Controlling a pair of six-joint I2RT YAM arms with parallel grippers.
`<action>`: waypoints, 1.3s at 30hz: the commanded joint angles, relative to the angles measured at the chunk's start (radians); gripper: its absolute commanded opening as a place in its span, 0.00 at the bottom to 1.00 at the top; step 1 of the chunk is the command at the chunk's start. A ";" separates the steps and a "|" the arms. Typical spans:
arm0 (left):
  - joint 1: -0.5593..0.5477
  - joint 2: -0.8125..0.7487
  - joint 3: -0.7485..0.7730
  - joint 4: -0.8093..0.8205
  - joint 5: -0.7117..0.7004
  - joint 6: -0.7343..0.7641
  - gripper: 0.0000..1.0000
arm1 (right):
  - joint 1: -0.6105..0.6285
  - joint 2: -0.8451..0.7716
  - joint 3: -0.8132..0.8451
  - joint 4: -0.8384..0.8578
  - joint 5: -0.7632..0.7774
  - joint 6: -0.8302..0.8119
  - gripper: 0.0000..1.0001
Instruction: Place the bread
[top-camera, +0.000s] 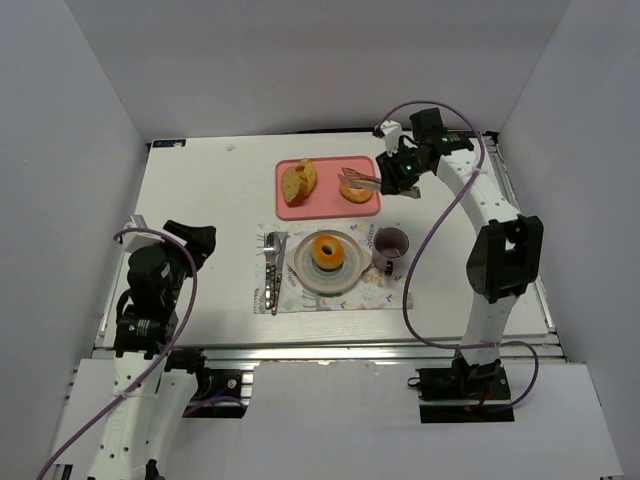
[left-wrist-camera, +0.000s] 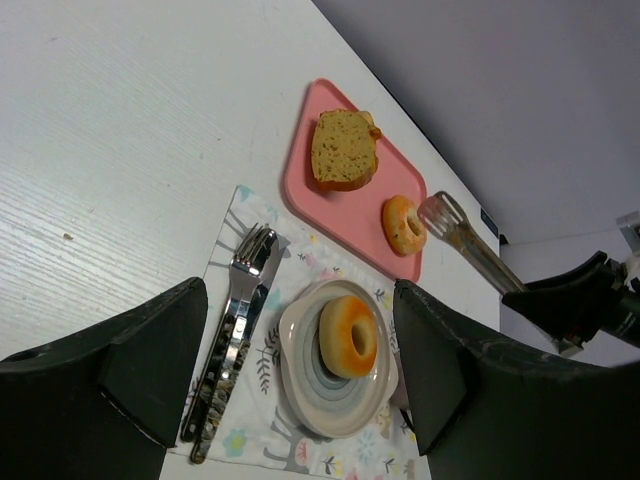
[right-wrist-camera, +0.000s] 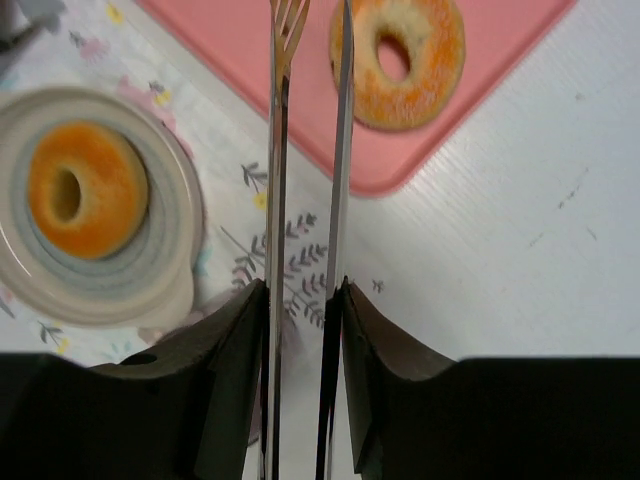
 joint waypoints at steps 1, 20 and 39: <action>0.001 0.007 0.001 0.009 -0.005 -0.005 0.84 | 0.009 0.024 0.121 0.011 -0.103 0.088 0.40; 0.001 0.044 0.013 0.019 0.001 -0.002 0.84 | 0.095 0.083 0.124 0.094 -0.183 0.238 0.40; 0.001 0.034 0.021 -0.002 -0.013 -0.011 0.84 | 0.115 0.100 0.127 0.122 -0.183 0.309 0.41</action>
